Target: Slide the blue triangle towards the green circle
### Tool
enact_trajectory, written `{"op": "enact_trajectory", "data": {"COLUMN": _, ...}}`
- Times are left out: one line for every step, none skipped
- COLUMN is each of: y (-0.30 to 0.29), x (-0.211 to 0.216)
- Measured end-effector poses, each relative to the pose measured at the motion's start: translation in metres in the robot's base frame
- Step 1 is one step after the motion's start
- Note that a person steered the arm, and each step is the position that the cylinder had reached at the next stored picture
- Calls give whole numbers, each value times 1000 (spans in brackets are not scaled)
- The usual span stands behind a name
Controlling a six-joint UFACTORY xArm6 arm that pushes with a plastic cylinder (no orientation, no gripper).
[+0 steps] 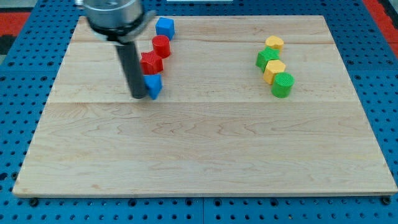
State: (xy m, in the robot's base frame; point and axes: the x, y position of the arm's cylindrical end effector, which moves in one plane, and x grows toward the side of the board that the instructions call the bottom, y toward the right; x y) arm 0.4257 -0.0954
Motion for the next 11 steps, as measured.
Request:
{"op": "enact_trajectory", "data": {"y": 2, "x": -6}}
{"op": "enact_trajectory", "data": {"y": -6, "x": -18}}
{"op": "enact_trajectory", "data": {"y": -3, "x": -30}}
{"op": "enact_trajectory", "data": {"y": 15, "x": -33}}
{"op": "enact_trajectory", "data": {"y": 17, "x": -49}}
{"op": "enact_trajectory", "data": {"y": 19, "x": -66}}
{"op": "enact_trajectory", "data": {"y": 34, "x": -75}}
{"op": "enact_trajectory", "data": {"y": 51, "x": -73}}
{"op": "enact_trajectory", "data": {"y": 68, "x": -57}}
{"op": "enact_trajectory", "data": {"y": 93, "x": -53}}
{"op": "enact_trajectory", "data": {"y": 124, "x": -46}}
